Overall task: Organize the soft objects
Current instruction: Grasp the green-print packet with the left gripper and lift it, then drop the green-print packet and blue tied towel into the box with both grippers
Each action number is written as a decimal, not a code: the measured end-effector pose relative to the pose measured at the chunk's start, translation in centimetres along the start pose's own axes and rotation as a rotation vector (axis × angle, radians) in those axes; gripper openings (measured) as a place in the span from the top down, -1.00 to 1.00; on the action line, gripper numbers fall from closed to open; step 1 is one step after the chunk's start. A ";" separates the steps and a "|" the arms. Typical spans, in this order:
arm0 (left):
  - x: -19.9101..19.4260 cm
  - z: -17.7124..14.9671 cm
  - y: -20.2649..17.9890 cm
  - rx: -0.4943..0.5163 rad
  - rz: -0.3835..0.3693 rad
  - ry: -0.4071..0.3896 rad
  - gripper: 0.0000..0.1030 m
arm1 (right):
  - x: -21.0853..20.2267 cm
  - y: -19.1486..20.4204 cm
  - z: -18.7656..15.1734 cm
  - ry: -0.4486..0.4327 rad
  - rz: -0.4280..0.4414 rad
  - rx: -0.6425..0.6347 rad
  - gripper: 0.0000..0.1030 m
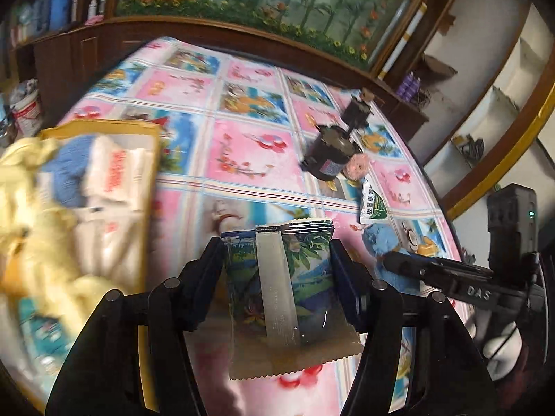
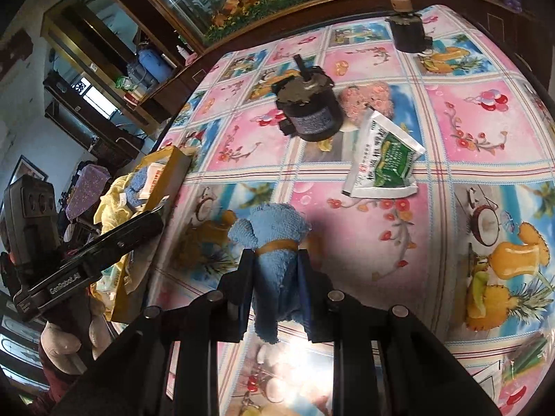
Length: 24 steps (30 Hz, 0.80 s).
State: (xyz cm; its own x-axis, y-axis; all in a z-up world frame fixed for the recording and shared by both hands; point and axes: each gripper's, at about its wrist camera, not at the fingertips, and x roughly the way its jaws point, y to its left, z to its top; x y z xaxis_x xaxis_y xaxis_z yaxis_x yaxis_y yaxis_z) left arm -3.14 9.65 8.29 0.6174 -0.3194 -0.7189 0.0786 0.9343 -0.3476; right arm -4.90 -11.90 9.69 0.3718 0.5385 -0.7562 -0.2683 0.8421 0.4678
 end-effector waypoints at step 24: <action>-7.9 -6.1 11.0 -0.052 0.229 -0.030 -0.25 | 11.6 20.9 0.1 0.241 0.278 -0.183 0.54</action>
State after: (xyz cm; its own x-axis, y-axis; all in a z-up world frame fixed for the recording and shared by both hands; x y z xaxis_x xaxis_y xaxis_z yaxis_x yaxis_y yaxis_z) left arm -11.92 21.46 6.53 0.6375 -0.0946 -0.7646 -0.1058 0.9723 -0.2085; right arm -6.07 11.93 10.71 0.0496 0.7040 -0.7084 -0.4909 0.6349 0.5966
